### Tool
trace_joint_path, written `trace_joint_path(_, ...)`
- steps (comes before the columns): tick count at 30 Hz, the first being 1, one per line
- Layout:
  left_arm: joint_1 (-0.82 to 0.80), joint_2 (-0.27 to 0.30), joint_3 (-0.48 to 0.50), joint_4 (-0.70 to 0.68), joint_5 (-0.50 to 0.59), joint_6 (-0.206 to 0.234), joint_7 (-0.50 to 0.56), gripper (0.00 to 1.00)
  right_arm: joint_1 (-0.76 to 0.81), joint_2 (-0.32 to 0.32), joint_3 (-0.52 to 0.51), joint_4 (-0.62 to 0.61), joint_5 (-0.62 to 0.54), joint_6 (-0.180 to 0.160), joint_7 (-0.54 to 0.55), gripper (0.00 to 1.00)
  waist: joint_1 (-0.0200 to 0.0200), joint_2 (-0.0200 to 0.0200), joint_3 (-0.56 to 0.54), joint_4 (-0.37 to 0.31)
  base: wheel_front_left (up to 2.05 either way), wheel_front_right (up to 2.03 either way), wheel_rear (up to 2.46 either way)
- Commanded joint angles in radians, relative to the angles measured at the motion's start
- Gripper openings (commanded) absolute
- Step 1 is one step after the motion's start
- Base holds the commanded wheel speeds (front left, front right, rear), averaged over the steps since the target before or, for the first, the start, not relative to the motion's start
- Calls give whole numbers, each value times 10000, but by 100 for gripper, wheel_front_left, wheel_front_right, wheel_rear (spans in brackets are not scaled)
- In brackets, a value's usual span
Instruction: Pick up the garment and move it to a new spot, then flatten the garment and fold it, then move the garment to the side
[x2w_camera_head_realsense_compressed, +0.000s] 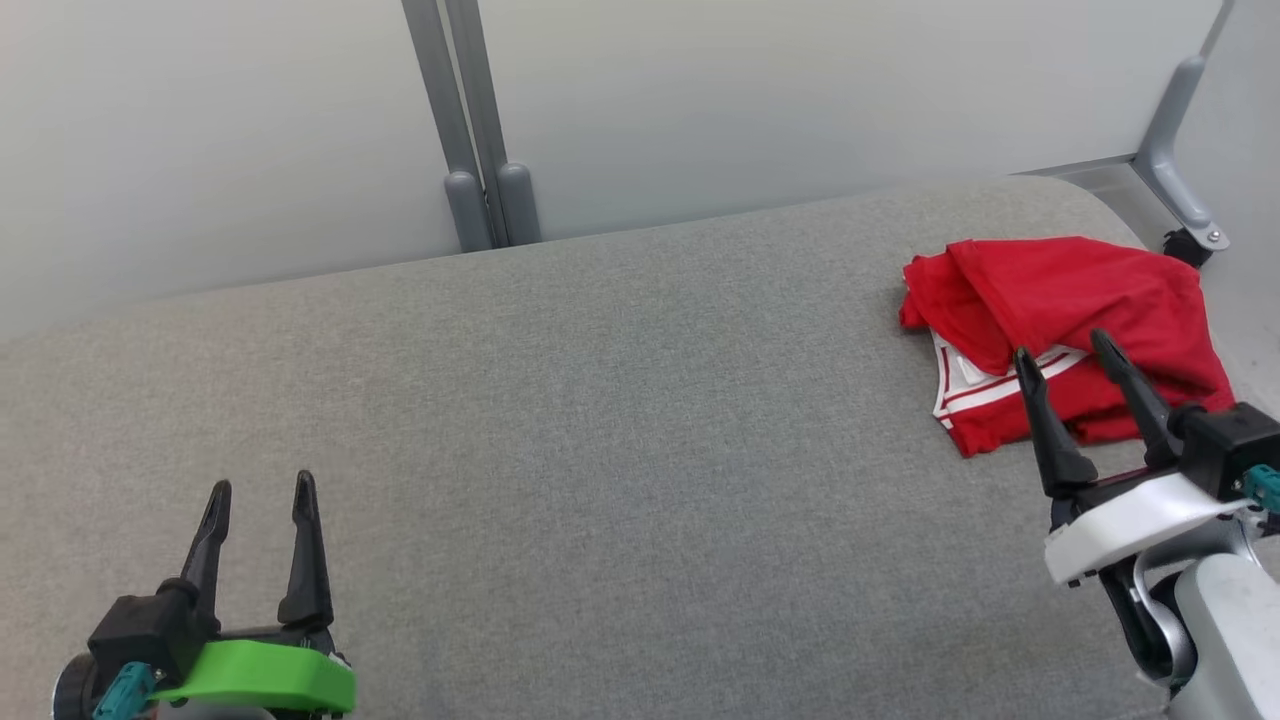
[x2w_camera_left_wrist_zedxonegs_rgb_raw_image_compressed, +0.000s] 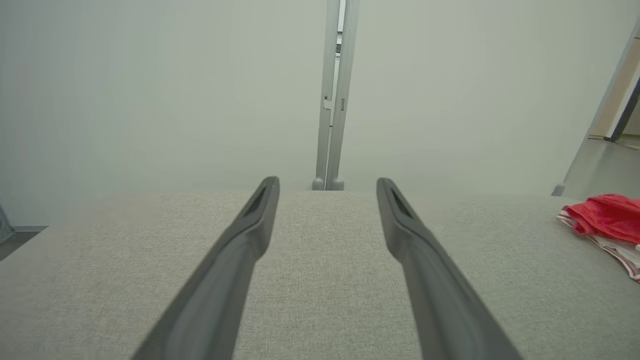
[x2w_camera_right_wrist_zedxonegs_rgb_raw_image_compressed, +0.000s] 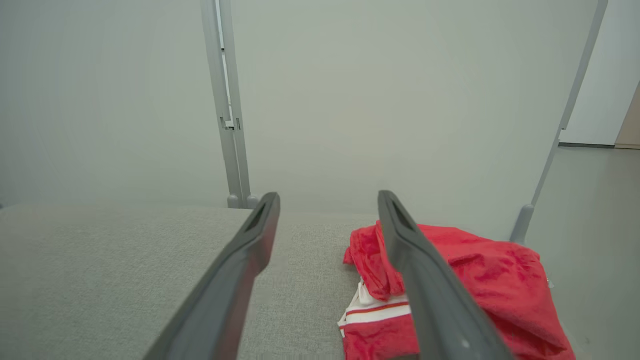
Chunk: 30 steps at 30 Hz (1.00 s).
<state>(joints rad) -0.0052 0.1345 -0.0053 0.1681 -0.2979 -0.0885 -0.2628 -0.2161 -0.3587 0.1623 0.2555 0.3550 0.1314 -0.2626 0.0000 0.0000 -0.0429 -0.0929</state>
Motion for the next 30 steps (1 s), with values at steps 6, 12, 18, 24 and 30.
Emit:
trace_joint_path(6,318,-222,234,568,298,-168,-22,100,884,663,-309,-117,-361,-14,-23,100,0,0,-146,222,0,0,0)
trace_joint_path(12,327,-348,507,794,432,-251,-21,100,1062,981,-405,-103,-552,-14,-23,100,0,0,-164,283,0,0,0)
trace_joint_path(18,227,-405,592,906,606,-324,-21,100,867,1045,-195,-61,-595,-14,-23,100,0,0,-175,323,0,0,0)
trace_joint_path(24,160,-457,626,951,745,-355,-21,100,709,950,-53,-21,-507,-14,-23,100,0,0,-176,363,0,0,0)
trace_joint_path(30,157,-499,660,954,868,-390,-21,100,699,983,-66,34,-460,-14,-24,100,0,0,-184,411,0,0,0)
